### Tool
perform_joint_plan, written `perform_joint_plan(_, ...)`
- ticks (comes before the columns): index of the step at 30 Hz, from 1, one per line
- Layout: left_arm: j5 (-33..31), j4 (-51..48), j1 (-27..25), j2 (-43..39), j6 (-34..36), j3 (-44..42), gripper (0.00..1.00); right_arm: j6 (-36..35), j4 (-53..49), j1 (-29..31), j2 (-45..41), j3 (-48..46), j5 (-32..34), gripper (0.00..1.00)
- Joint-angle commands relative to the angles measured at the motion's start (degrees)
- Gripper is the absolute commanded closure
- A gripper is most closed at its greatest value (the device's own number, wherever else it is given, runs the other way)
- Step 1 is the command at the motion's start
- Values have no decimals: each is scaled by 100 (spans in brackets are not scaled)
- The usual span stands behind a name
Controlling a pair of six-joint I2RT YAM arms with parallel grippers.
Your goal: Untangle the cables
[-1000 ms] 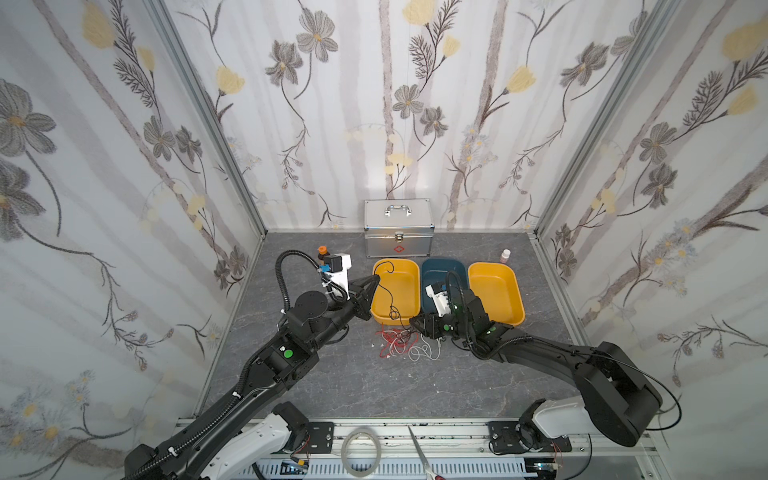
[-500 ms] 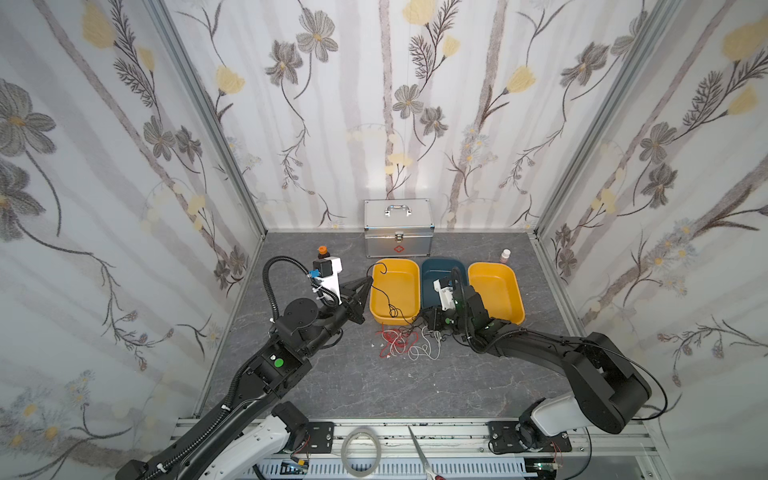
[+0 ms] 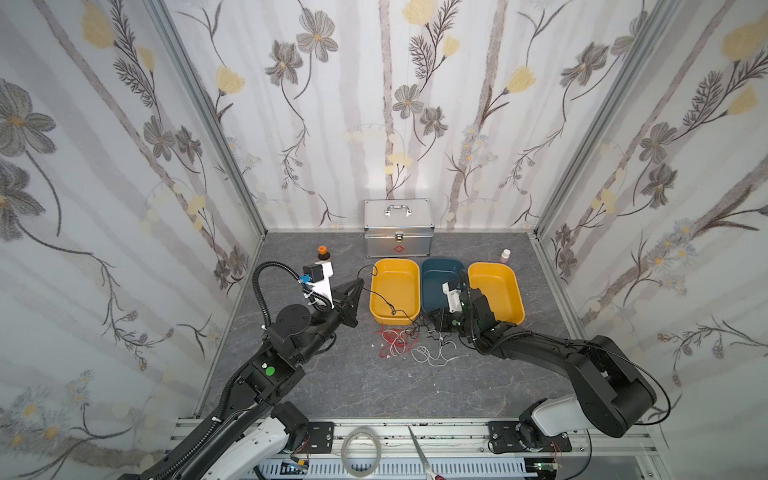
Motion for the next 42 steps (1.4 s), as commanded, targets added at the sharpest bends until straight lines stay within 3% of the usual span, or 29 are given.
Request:
perform_joint_plan(1, 54, 153, 9, 124, -24, 31, 100, -89, 309, 78, -231, 65, -485, 75)
perform_joint_plan(12, -26, 214, 20, 291, -35, 134, 100, -286, -72, 400, -830, -88, -287, 68)
perform_joint_plan(18, -283, -11, 22, 467, -137, 222, 100, -236, -578, 423, -1492, -444, 712, 37)
perform_joint_plan(31, -1010, -377, 142, 807, -503, 350, 100, -291, -936, 67, -2520, -661, 327, 42)
perform_joint_plan(42, -1004, -539, 459, 679, -871, 174, 100, -345, -1031, -445, -2990, -799, -251, 46)
